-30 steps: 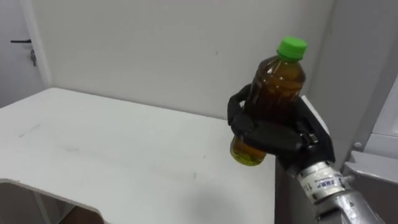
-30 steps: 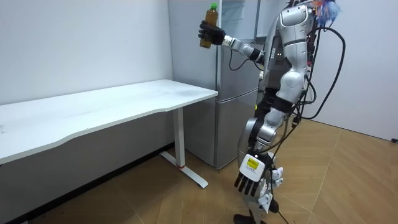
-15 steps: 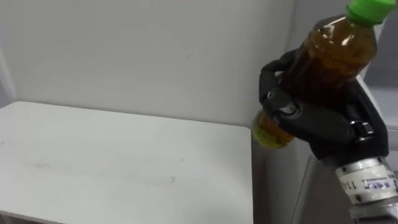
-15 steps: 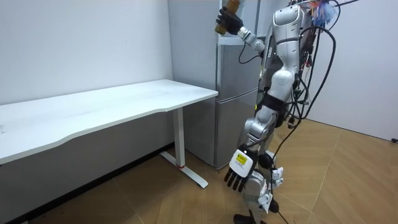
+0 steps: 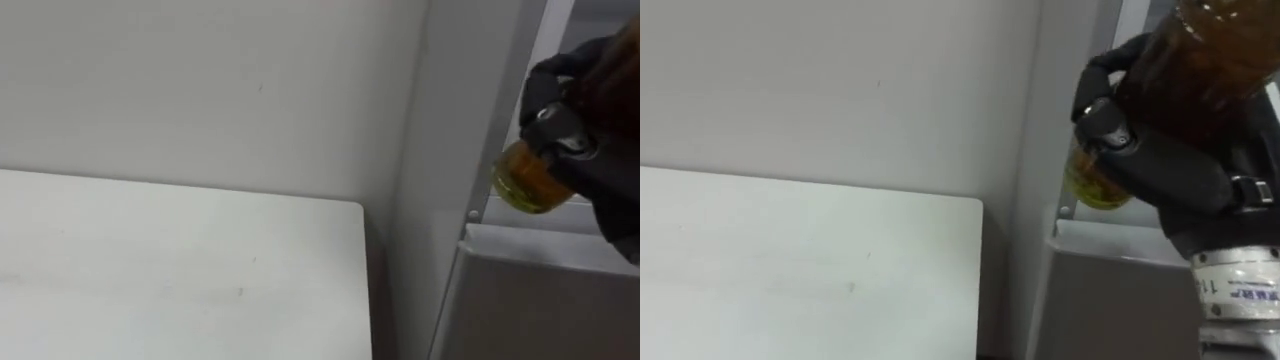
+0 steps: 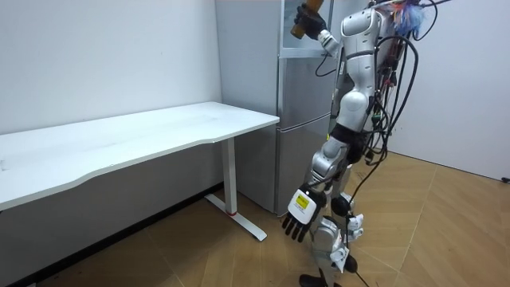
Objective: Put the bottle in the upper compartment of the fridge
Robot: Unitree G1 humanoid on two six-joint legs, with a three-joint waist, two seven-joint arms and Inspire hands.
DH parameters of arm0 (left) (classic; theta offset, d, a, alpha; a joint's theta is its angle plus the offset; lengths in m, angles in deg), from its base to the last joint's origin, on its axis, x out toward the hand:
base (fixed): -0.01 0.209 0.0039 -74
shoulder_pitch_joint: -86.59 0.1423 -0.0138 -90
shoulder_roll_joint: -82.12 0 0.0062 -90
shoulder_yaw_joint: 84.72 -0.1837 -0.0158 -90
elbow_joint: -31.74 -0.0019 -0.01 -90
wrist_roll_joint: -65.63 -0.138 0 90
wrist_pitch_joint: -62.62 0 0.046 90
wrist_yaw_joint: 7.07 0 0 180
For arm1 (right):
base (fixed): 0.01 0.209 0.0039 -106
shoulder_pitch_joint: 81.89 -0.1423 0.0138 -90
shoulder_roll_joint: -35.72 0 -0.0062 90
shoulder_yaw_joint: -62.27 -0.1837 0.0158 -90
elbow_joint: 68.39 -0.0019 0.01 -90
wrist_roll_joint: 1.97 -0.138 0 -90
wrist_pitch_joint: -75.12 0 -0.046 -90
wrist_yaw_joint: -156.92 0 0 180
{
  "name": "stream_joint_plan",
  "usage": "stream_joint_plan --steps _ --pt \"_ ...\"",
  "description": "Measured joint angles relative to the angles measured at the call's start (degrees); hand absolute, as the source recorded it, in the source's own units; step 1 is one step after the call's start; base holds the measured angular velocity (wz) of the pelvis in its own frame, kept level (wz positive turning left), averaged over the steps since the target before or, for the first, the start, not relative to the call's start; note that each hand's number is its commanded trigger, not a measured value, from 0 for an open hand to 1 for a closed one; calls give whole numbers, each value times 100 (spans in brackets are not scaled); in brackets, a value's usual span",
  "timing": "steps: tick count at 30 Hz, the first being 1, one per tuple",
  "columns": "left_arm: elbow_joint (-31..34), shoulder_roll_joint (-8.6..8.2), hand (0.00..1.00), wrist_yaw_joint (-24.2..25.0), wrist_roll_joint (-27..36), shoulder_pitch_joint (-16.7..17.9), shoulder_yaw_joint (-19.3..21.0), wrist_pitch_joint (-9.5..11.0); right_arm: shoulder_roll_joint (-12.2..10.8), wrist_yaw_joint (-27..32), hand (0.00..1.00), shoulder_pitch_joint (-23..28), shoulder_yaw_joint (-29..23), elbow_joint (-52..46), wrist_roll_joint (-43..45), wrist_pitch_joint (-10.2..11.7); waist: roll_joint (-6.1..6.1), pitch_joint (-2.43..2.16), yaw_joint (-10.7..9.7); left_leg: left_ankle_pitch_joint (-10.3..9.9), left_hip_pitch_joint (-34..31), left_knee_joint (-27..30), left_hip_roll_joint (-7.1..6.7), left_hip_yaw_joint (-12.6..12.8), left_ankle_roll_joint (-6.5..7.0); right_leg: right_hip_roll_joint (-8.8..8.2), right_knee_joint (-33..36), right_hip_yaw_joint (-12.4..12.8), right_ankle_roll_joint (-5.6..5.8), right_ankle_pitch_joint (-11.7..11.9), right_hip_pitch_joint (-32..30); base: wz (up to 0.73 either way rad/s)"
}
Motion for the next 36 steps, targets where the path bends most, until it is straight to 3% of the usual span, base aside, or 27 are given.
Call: stream_joint_plan --steps 5,10,12,23,28,32,36 --pt "10 -44 0 -7 -1 29 182 34 15 301 100 70 -497 1 -143 8 99 -26 -44 -1 -38 -2 4 6 -1 13 6 47 -7 4 -89 -4" --pt "10 -42 0 -55 10 45 319 51 91 588 100 70 -678 16 -96 30 150 -12 -118 -3 -33 -10 14 7 -7 37 12 105 -16 9 -85 -8" --pt "18 -42 0 -135 10 36 318 87 189 709 100 70 -683 25 -87 30 135 1 -147 -3 -30 -8 15 7 -7 41 12 114 -22 13 -90 -6" --pt "19 -38 0 -296 121 82 318 114 198 870 100 70 -683 26 -117 30 33 59 -143 -43 30 3 71 7 -59 97 2 120 -47 28 -96 -5" --pt "39 -33 0 -301 227 84 318 114 200 860 100 69 -682 64 -158 30 34 54 -125 -48 22 -2 72 7 -63 100 3 117 -48 28 -83 -2" --pt "44 -30 0 -299 225 81 318 114 410 833 100 59 -682 570 -492 19 0 39 -81 -50 55 -8 69 5 -63 100 2 119 -48 29 -62 0" --pt "88 -32 0 -210 222 90 388 100 421 879 100 25 -683 955 -482 4 -2 42 -2 -49 60 -13 70 5 -63 104 6 120 -48 29 -69 0"
